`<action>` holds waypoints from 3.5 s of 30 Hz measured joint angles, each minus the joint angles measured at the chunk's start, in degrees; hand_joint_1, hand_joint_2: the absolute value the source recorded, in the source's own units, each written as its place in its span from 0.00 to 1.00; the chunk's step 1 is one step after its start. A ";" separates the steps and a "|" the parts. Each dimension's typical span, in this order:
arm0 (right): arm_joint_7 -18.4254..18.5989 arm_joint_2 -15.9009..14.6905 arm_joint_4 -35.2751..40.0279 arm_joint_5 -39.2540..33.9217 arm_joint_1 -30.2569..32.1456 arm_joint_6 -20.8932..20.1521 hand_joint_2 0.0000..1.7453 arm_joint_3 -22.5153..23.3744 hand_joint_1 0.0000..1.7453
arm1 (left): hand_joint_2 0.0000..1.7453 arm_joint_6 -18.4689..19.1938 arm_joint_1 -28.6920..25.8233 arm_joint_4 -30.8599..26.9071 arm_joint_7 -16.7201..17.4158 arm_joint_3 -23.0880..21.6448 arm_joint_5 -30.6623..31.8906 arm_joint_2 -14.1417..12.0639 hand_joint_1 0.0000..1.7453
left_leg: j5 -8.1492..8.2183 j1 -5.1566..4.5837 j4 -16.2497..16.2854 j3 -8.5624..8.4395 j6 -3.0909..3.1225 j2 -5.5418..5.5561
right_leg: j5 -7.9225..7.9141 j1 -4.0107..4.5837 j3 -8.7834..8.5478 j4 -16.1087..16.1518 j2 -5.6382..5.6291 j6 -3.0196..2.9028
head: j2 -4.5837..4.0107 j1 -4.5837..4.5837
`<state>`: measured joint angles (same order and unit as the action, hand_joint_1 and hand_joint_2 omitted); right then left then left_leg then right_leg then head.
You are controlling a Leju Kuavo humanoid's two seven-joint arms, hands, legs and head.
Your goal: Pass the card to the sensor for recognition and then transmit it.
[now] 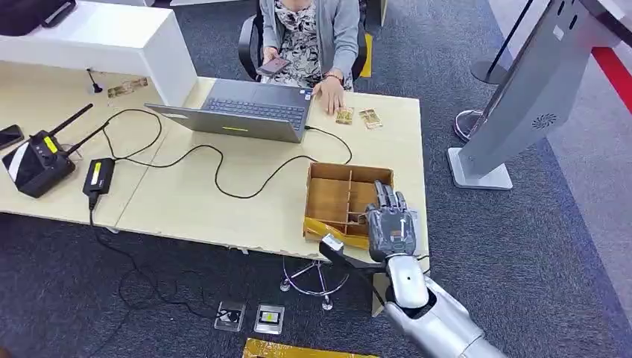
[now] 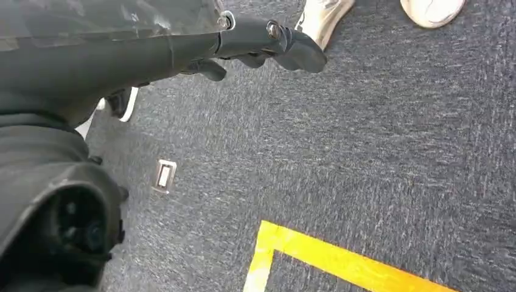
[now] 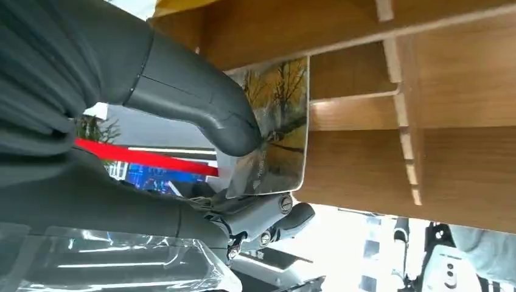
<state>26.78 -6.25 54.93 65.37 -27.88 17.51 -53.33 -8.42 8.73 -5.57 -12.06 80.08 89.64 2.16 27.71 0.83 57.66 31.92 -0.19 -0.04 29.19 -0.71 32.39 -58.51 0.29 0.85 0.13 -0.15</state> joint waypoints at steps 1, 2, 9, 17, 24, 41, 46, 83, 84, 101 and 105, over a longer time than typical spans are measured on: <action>-0.07 -0.07 0.00 -0.09 0.00 0.00 1.00 0.00 1.00 | 0.00 -0.04 -0.04 0.00 0.00 0.00 0.02 0.00 0.00 | 0.00 0.00 0.00 0.00 0.00 0.00 | 0.00 0.00 0.00 0.00 -0.01 0.00 | 0.00 0.02; -0.26 -0.09 0.00 -0.30 0.00 0.04 1.00 0.00 1.00 | 0.00 -0.11 -0.05 0.00 0.00 0.00 0.07 -0.04 0.00 | 0.00 0.00 0.00 0.00 0.00 0.00 | 0.00 0.00 0.01 0.00 -0.02 0.00 | 0.00 0.00; -1.90 -0.09 -0.02 -2.21 0.29 1.70 1.00 -0.07 1.00 | 0.00 -0.24 -0.04 0.00 0.00 0.00 0.18 0.00 0.00 | 0.00 0.00 0.00 0.00 0.00 0.00 | 0.00 0.00 0.01 0.00 -0.02 0.00 | 0.00 0.00; -1.73 -0.09 0.02 -2.99 0.61 2.19 1.00 -0.07 1.00 | 0.00 -0.26 -0.03 0.00 -0.04 0.00 0.18 0.00 0.00 | 0.00 0.00 0.00 -0.01 0.00 0.00 | 0.00 0.00 0.01 0.00 -0.02 0.00 | 0.00 0.00; -0.53 -0.37 2.01 -1.99 0.38 4.13 1.00 0.07 1.00 | 0.00 -0.28 -0.04 0.00 -0.02 0.00 0.18 -0.02 0.00 | 0.00 0.00 0.00 0.00 0.00 0.00 | 0.00 0.00 0.01 0.00 -0.03 0.00 | 0.00 0.00; 0.78 -2.97 15.72 1.03 -4.70 3.56 1.00 4.33 1.00 | 0.00 0.83 0.41 0.00 -0.13 -0.09 0.17 -0.09 0.00 | -0.01 0.00 0.01 -0.03 0.00 -0.01 | -0.01 0.00 0.00 0.00 -0.05 0.00 | 0.00 0.00; -0.20 -3.02 15.74 -0.11 -5.16 3.56 1.00 4.70 1.00 | 0.00 0.85 0.72 -0.02 -0.13 -0.24 0.18 -0.11 0.00 | -0.01 0.00 0.01 -0.02 0.00 0.00 | -0.01 0.00 0.00 0.00 -0.03 0.00 | 0.00 0.00; -10.23 5.88 -11.23 -18.29 -18.88 11.63 1.00 5.68 1.00 | 0.00 1.84 3.08 -0.13 0.94 0.15 -4.37 0.85 0.00 | -0.02 0.01 0.01 0.01 -0.01 0.02 | -0.01 0.01 0.00 -0.03 -0.02 0.00 | 0.00 0.02; -10.21 6.06 -11.63 -18.43 -19.20 11.63 1.00 5.68 1.00 | 0.00 1.81 3.09 -0.13 0.94 0.15 -4.37 0.87 0.00 | -0.02 0.01 0.01 0.01 -0.01 0.02 | -0.01 0.01 0.00 -0.03 -0.01 0.00 | 0.00 0.00; -7.87 8.81 -17.14 -17.35 -21.06 11.82 1.00 4.87 1.00 | 0.00 1.25 2.21 -0.13 1.27 0.37 -5.27 0.96 0.00 | -0.02 0.01 0.01 0.02 -0.01 0.03 | -0.01 0.01 0.01 -0.03 0.00 0.00 | 0.00 0.00; -7.04 8.79 -17.22 -16.39 -20.83 11.76 1.00 4.83 1.00 | 0.00 1.25 2.20 -0.13 1.16 0.37 -5.25 0.96 0.00 | -0.03 0.01 0.01 0.01 -0.01 0.03 | -0.01 0.01 0.01 -0.03 -0.01 0.00 | 0.00 0.00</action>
<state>19.74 2.54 37.70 48.98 -48.71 29.27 -48.50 -7.17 10.94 -5.70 -10.91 80.46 84.39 3.13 27.68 0.84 57.67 31.93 -0.20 -0.02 29.18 -0.70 32.40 -58.54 0.28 0.84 0.13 -0.15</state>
